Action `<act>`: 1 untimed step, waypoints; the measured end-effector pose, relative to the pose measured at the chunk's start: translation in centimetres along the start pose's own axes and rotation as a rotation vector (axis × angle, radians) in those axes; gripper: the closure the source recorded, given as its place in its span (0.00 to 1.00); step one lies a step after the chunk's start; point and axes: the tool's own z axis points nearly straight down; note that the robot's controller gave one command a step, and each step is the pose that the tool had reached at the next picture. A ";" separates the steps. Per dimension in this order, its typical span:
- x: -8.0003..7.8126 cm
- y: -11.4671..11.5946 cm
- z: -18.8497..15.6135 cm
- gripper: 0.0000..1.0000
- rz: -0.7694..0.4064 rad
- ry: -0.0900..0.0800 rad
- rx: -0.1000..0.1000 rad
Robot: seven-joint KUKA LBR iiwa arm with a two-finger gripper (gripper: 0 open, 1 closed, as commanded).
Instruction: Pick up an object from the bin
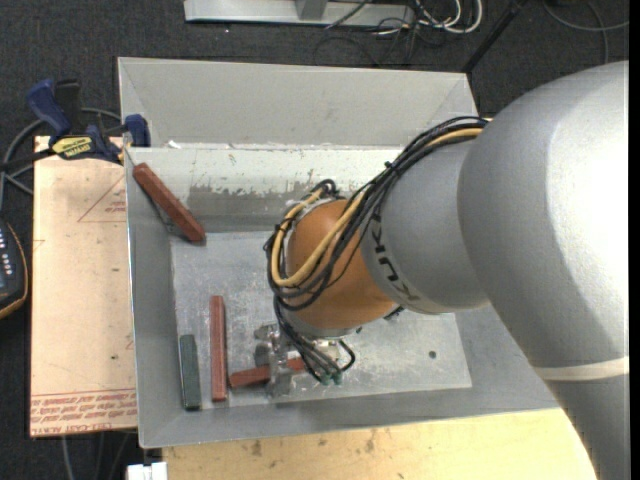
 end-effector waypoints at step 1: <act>0.7 0.0 -15.2 1.00 0.048 -0.008 -0.001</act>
Offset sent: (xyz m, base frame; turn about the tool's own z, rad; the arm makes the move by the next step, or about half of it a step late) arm -0.0090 -0.0023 0.1477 0.0489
